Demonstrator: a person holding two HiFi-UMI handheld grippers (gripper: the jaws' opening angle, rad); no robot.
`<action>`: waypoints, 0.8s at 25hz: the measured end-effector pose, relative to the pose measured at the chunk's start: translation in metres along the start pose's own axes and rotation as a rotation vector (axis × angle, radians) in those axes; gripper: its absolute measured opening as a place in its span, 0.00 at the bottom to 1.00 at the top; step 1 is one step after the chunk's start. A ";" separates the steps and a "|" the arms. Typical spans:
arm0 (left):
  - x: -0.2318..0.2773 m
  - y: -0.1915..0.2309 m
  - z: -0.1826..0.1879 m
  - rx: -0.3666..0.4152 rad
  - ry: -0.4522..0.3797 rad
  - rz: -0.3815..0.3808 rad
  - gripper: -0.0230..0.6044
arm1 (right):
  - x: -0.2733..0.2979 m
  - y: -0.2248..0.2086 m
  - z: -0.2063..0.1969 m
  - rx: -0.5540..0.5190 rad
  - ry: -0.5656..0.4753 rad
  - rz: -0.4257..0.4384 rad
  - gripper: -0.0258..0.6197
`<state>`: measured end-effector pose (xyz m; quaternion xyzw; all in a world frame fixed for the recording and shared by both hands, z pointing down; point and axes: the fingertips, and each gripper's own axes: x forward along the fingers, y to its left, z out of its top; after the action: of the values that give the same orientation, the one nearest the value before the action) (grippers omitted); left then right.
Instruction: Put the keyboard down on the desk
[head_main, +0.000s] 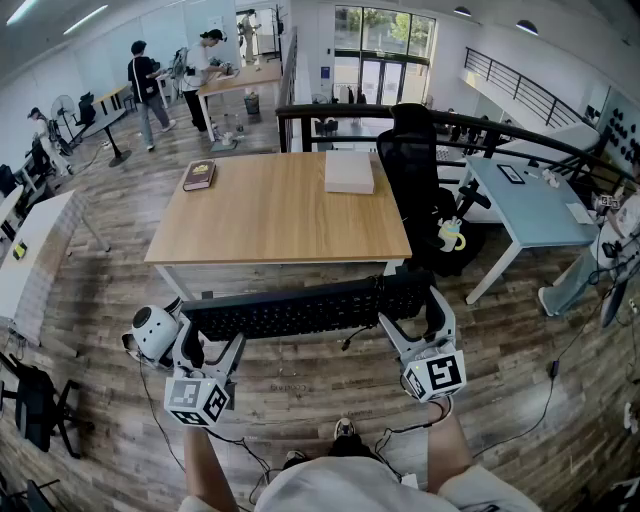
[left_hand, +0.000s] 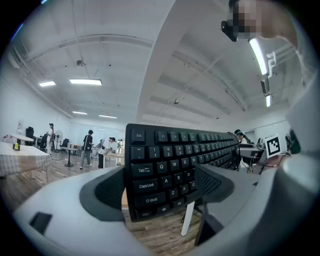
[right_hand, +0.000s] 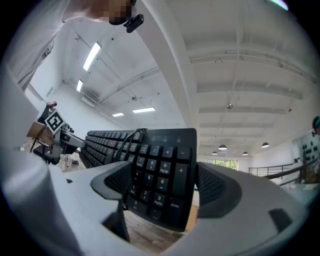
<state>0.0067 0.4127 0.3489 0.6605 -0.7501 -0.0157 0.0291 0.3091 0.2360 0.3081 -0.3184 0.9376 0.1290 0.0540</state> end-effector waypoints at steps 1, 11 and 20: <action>-0.001 0.000 0.001 0.000 0.000 -0.001 0.73 | -0.001 0.000 0.001 0.000 0.000 0.000 0.67; -0.007 -0.002 0.005 0.002 0.002 -0.011 0.73 | -0.007 0.003 0.004 0.012 -0.001 0.000 0.67; -0.008 -0.004 0.003 0.004 0.006 0.009 0.73 | -0.005 0.002 -0.003 0.026 -0.001 0.016 0.67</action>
<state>0.0112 0.4198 0.3458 0.6573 -0.7529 -0.0122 0.0301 0.3121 0.2394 0.3120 -0.3103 0.9416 0.1173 0.0576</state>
